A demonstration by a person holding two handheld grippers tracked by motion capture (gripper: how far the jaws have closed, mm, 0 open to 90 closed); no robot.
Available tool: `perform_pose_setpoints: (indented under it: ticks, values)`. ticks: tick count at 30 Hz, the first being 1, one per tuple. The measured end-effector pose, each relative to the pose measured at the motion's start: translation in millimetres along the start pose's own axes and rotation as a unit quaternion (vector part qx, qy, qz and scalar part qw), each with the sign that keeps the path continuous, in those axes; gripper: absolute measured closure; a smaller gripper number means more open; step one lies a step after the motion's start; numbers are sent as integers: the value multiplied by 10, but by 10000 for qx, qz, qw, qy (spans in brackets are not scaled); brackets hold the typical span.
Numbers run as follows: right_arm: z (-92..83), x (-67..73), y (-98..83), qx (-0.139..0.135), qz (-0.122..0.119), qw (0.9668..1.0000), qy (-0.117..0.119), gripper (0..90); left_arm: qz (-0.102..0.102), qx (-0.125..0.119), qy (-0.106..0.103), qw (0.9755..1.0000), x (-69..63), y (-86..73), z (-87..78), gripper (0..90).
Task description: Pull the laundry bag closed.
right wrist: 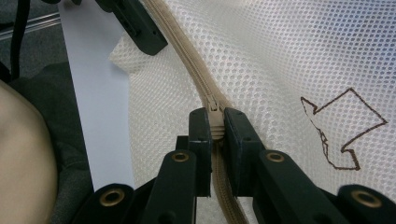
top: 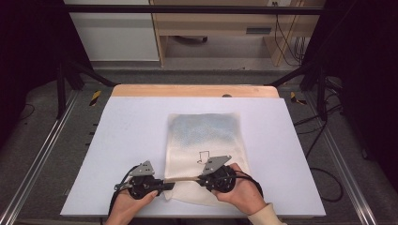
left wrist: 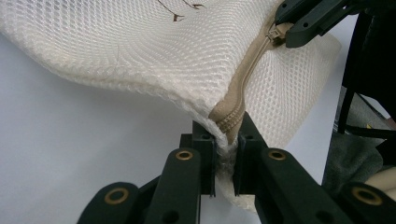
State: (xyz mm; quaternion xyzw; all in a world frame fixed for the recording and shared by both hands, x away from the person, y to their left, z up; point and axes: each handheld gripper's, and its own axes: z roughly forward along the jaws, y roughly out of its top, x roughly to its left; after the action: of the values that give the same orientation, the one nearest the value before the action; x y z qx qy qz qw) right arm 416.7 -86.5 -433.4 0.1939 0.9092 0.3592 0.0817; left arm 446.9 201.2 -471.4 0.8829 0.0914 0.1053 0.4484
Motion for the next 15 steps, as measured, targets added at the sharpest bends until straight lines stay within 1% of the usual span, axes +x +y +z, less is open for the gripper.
perform_pose_setpoints:
  ticks: [15]
  values:
    - [-53, -25, -37, -28, 58, 10000, -43, 822, 10, -17, 10, 10000, -5, 9, -3, 819]
